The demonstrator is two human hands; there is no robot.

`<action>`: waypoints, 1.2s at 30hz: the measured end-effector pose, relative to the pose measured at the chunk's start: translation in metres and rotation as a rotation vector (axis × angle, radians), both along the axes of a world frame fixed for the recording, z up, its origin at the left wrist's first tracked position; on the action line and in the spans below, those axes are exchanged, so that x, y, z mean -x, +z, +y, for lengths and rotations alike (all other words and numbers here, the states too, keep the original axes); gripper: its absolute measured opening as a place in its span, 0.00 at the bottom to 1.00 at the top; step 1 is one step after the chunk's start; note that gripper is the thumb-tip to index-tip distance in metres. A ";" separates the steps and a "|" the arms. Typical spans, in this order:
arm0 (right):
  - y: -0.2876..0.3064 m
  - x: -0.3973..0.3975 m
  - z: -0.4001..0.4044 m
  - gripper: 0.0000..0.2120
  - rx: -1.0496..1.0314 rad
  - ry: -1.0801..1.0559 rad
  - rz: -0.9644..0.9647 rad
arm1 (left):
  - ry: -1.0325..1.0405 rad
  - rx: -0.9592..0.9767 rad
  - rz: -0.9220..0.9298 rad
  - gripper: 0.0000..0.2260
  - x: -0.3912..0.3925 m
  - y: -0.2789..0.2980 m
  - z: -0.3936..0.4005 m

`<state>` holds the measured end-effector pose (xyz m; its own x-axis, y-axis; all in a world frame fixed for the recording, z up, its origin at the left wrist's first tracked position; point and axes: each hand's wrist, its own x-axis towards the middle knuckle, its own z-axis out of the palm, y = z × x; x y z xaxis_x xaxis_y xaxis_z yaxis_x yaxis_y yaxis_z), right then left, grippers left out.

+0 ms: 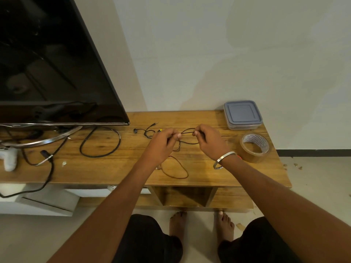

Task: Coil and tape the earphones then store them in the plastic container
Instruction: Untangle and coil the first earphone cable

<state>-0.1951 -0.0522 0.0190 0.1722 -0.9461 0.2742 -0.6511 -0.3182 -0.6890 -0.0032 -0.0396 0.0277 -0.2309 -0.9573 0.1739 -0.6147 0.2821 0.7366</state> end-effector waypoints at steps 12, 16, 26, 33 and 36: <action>0.016 -0.010 0.003 0.12 -0.028 0.160 0.055 | -0.008 -0.013 -0.029 0.10 0.004 0.011 -0.005; 0.012 0.007 -0.001 0.12 -0.015 0.007 0.042 | 0.033 -0.057 -0.027 0.11 -0.002 0.018 -0.003; 0.008 0.002 -0.002 0.12 -0.107 0.075 -0.029 | -0.005 -0.050 -0.044 0.07 0.008 0.015 -0.007; 0.018 -0.005 0.001 0.12 -0.015 0.188 0.087 | -0.002 -0.073 -0.069 0.08 0.006 0.016 -0.008; 0.017 0.002 0.000 0.12 0.007 0.098 0.066 | 0.001 -0.090 -0.044 0.08 0.001 0.020 -0.007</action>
<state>-0.1972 -0.0523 0.0359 0.2814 -0.9221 0.2658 -0.6605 -0.3870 -0.6434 -0.0044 -0.0466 0.0476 -0.2358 -0.9688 0.0764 -0.6474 0.2153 0.7311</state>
